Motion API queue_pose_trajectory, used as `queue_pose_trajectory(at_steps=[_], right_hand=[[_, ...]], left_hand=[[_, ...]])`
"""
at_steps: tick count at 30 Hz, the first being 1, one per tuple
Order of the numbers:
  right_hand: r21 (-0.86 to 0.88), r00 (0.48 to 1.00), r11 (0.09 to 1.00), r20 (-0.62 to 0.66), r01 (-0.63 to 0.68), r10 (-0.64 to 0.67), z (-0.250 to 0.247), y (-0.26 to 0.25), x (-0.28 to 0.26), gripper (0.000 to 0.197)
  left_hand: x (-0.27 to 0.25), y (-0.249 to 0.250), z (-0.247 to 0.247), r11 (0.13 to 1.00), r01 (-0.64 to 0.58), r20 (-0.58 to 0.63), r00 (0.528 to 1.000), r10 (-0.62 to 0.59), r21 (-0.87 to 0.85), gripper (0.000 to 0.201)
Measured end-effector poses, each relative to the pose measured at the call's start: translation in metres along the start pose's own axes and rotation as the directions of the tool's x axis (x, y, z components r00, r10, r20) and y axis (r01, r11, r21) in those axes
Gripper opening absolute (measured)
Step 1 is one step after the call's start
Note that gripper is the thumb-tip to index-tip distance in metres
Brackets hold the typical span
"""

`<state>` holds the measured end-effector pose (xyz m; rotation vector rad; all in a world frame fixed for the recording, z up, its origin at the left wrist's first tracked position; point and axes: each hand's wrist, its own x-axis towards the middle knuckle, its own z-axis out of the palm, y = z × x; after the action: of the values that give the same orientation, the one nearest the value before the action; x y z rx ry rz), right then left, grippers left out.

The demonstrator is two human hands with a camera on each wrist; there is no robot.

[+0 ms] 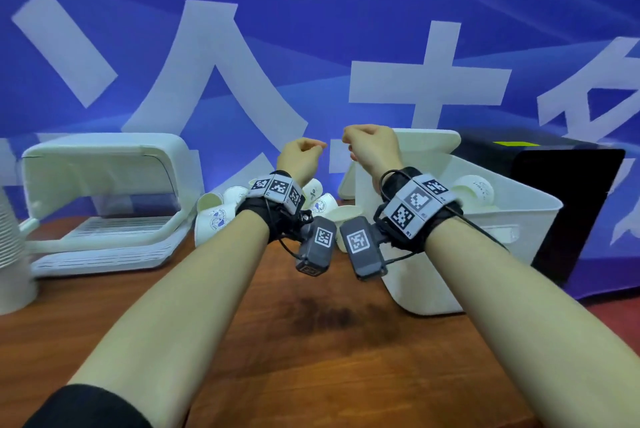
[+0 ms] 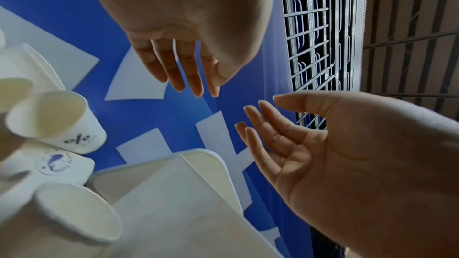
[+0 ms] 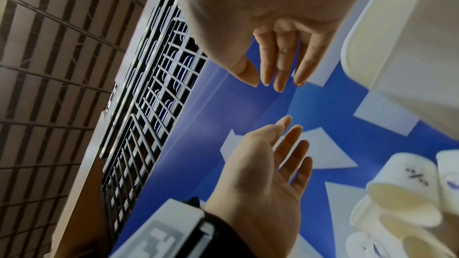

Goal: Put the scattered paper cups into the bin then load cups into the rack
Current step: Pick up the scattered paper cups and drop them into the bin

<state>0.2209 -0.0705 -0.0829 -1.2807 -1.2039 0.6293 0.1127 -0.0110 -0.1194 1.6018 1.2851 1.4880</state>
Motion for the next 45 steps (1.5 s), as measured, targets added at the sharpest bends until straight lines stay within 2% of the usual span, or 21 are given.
queue_pose_trajectory(at_steps=[2, 8, 11, 14, 16, 19, 23, 26, 29, 32, 35, 37, 39, 45], right_hand=[[-0.017, 1.000, 1.000, 0.012, 0.022, -0.022, 0.016, 0.005, -0.001, 0.028], [-0.036, 0.999, 0.999, 0.053, 0.005, -0.003, 0.068, 0.033, -0.001, 0.017], [-0.020, 0.999, 0.999, 0.023, -0.039, 0.039, 0.084, 0.053, 0.002, 0.031], [-0.018, 0.994, 0.994, 0.007, -0.106, 0.106, 0.095, 0.073, 0.004, 0.012], [-0.031, 0.989, 0.988, -0.021, -0.149, 0.149, 0.098, 0.088, 0.005, 0.025], [-0.046, 0.978, 0.983, -0.121, -0.176, 0.169, 0.100, 0.106, 0.004, 0.033], [-0.121, 0.926, 0.967, -0.333, -0.226, 0.175, 0.100, 0.127, 0.004, 0.034], [-0.193, 0.881, 0.931, -0.427, -0.311, 0.206, 0.098, 0.135, 0.003, 0.047], [-0.234, 0.861, 0.915, -0.472, -0.328, 0.188, 0.098, 0.137, 0.003, 0.059], [-0.216, 0.835, 0.912, -0.513, -0.349, 0.198, 0.100, 0.142, 0.001, 0.066], [-0.241, 0.813, 0.864, -0.514, -0.443, 0.273, 0.101, 0.150, 0.002, 0.071], [-0.299, 0.825, 0.828, -0.480, -0.475, 0.300, 0.102, 0.155, 0.005, 0.079], [-0.284, 0.824, 0.826, -0.464, -0.487, 0.326, 0.101, 0.159, 0.007, 0.086], [-0.279, 0.812, 0.792, -0.415, -0.543, 0.410, 0.101, 0.172, 0.018, 0.090]], left_hand=[[-0.001, -0.010, -0.013, 1.000, 0.012, -0.021, 1.000, -0.012, 0.003, 0.019], [-0.006, -0.047, -0.048, 0.994, 0.072, -0.090, 0.994, -0.065, 0.083, 0.022], [-0.009, -0.066, -0.060, 0.988, 0.121, -0.128, 0.986, -0.108, 0.095, 0.020], [-0.009, -0.087, -0.070, 0.978, 0.167, -0.169, 0.975, -0.146, 0.121, 0.021], [-0.011, -0.098, -0.076, 0.969, 0.194, -0.198, 0.967, -0.163, 0.153, 0.022], [-0.013, -0.113, -0.084, 0.937, 0.234, -0.261, 0.951, -0.166, 0.259, 0.027], [-0.013, -0.132, -0.091, 0.898, 0.309, -0.434, 0.888, -0.154, 0.314, 0.026], [-0.013, -0.136, -0.091, 0.821, 0.478, -0.524, 0.808, -0.271, 0.312, 0.046], [-0.016, -0.133, -0.089, 0.751, 0.616, -0.605, 0.698, -0.383, 0.236, 0.062], [-0.015, -0.137, -0.086, 0.718, 0.682, -0.650, 0.611, -0.451, 0.142, 0.067], [-0.014, -0.140, -0.087, 0.682, 0.731, -0.643, 0.532, -0.551, 0.021, 0.073], [-0.011, -0.142, -0.090, 0.638, 0.770, -0.599, 0.512, -0.616, 0.001, 0.079], [-0.005, -0.150, -0.094, 0.611, 0.792, -0.562, 0.505, -0.655, -0.001, 0.084], [0.001, -0.165, -0.099, 0.616, 0.787, -0.543, 0.505, -0.671, -0.029, 0.092]])
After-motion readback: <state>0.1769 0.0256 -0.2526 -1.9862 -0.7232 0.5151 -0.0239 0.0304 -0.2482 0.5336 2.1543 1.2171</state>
